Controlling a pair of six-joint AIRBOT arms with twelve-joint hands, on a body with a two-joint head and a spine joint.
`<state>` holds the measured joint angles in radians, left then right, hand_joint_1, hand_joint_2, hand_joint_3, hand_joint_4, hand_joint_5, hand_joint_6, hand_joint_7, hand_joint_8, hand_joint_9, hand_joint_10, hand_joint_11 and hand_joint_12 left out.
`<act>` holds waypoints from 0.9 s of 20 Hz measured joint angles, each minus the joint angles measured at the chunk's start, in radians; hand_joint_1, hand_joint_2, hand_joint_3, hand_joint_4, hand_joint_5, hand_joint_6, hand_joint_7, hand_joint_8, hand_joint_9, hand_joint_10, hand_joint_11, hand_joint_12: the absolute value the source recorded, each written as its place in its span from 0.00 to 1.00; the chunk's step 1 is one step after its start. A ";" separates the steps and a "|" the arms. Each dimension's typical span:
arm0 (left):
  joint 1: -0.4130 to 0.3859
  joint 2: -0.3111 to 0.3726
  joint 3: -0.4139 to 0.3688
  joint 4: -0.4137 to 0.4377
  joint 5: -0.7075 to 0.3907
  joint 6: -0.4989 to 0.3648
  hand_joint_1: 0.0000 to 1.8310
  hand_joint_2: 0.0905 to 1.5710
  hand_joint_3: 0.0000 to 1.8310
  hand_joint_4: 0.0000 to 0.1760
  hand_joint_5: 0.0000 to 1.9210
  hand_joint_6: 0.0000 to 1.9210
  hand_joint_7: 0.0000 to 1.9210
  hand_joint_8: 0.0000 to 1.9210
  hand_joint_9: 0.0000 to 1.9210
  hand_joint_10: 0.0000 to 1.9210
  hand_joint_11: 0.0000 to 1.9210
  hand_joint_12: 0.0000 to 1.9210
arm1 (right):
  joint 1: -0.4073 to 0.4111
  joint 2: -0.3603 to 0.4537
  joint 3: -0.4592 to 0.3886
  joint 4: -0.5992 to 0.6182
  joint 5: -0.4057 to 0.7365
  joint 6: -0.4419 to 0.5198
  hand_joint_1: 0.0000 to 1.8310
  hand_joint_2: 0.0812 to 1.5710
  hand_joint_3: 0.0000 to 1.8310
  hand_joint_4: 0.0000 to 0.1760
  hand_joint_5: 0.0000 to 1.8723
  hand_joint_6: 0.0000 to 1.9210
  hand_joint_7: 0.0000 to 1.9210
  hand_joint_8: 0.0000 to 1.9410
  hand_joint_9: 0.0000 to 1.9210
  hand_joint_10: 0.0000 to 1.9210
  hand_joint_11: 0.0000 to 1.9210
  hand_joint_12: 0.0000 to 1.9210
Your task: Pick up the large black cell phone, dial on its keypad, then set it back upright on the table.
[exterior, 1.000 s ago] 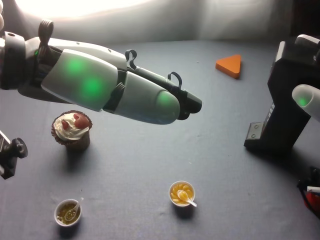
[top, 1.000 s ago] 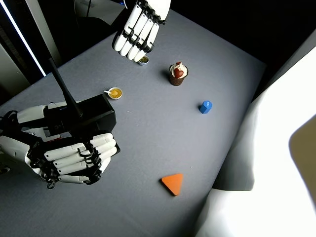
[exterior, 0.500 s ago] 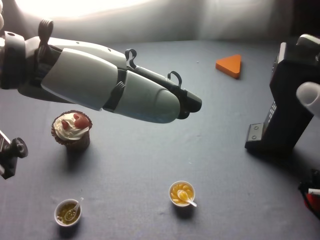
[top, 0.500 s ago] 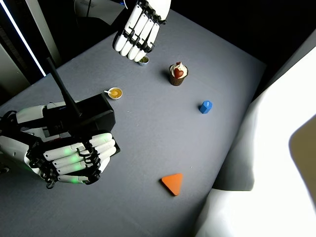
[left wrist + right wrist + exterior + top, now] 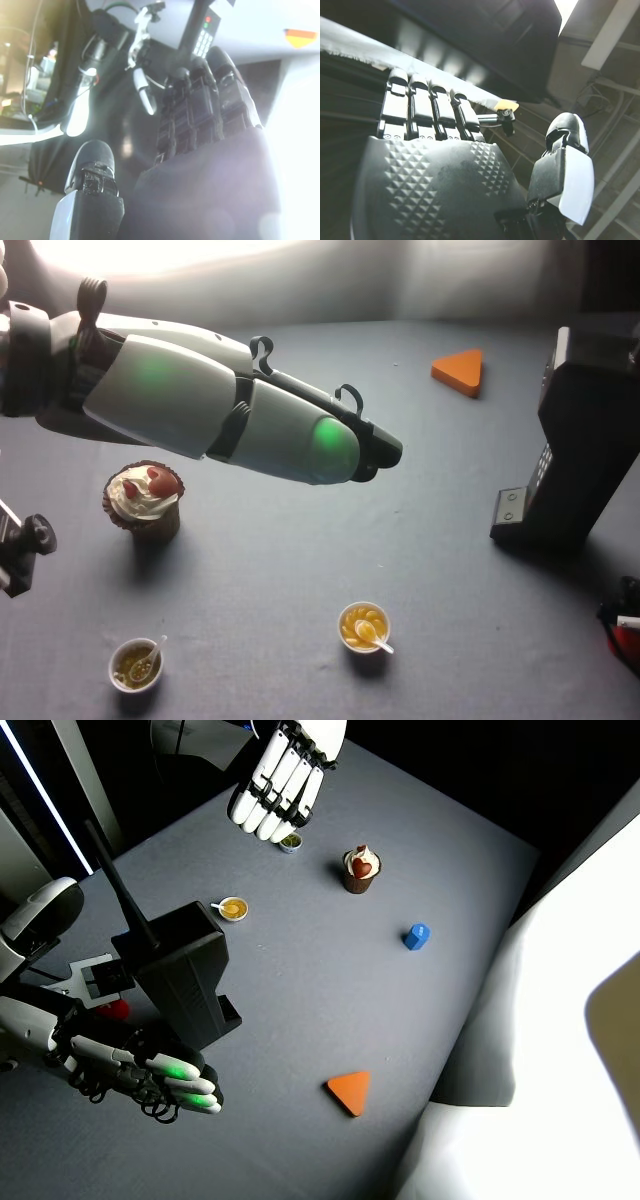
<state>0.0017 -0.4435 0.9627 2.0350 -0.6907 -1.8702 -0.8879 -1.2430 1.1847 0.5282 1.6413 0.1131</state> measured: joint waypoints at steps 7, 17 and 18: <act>0.000 0.002 -0.004 0.000 0.002 -0.005 0.03 0.79 0.00 0.00 0.13 0.00 0.16 0.00 0.14 0.00 0.00 0.37 | 0.000 0.013 -0.001 -0.031 -0.001 0.000 0.07 0.54 0.00 0.29 0.00 0.00 0.00 0.00 0.00 0.00 0.00 0.00; -0.012 0.006 -0.029 -0.004 0.048 -0.042 0.03 0.78 0.00 0.00 0.12 0.00 0.15 0.00 0.13 0.00 0.00 0.34 | 0.034 0.167 -0.097 -0.045 -0.001 0.004 0.06 0.54 0.00 0.32 0.00 0.00 0.00 0.00 0.00 0.00 0.00 0.00; -0.011 0.011 -0.029 -0.003 0.051 -0.043 0.03 0.78 0.00 0.00 0.12 0.00 0.15 0.00 0.13 0.00 0.00 0.32 | 0.042 0.195 -0.117 -0.043 0.000 0.007 0.07 0.54 0.00 0.34 0.00 0.00 0.00 0.00 0.00 0.00 0.00 0.00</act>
<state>-0.0097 -0.4320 0.9340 2.0319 -0.6395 -1.9133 -0.8463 -1.0477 1.0672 0.4854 1.6413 0.1204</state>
